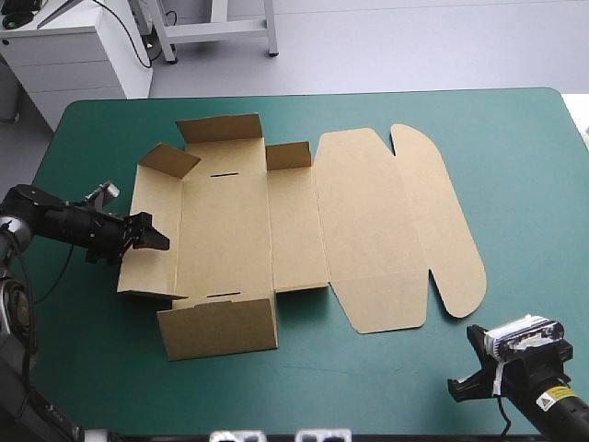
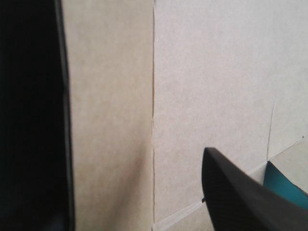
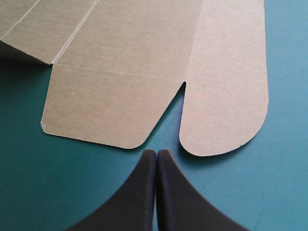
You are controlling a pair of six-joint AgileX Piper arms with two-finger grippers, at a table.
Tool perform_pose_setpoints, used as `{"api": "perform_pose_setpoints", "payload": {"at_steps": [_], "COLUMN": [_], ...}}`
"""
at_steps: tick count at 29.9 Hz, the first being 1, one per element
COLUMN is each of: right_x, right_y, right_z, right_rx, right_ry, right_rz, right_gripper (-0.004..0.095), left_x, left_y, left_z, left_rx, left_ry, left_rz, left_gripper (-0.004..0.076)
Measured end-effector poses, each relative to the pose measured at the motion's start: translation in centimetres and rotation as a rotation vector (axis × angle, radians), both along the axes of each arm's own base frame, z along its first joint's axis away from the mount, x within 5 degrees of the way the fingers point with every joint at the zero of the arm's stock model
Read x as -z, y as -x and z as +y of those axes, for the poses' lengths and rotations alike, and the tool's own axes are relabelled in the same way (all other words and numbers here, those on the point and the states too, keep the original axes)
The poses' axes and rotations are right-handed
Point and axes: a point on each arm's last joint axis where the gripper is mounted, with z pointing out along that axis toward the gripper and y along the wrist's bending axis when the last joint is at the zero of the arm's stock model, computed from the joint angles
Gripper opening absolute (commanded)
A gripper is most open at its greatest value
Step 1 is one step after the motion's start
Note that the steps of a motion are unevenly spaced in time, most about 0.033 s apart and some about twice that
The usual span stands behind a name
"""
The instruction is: Fold the box
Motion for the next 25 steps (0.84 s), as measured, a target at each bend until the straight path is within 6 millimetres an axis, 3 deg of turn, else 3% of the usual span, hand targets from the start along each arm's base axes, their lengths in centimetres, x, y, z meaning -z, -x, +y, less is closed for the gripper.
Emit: {"api": "perform_pose_setpoints", "payload": {"at_steps": [6, 11, 19, 25], "right_x": [0.0, 0.0, 0.0, 0.0], "right_y": [0.0, 0.0, 0.0, 0.0], "right_z": [0.0, 0.0, 0.0, 0.0], "right_rx": [0.001, 0.001, 0.001, 0.001], "right_ry": [-0.002, -0.002, -0.002, -0.002], "right_rz": [0.001, 0.001, 0.001, 0.001], "right_gripper": [-0.002, -0.002, -0.002, -0.002], "left_x": [0.1, 0.1, -0.1, -2.8], "left_y": [-0.1, -0.2, -0.5, -2.1], "left_z": [-0.1, 0.0, 0.0, -0.5], "left_rx": [-0.002, -0.012, -0.001, 0.108], "left_ry": [-0.004, -0.013, -0.022, -0.13], "left_rz": [-0.004, -0.013, -0.038, -0.21], "left_gripper": [0.0117, -0.0006, -0.0008, -0.0008]}}
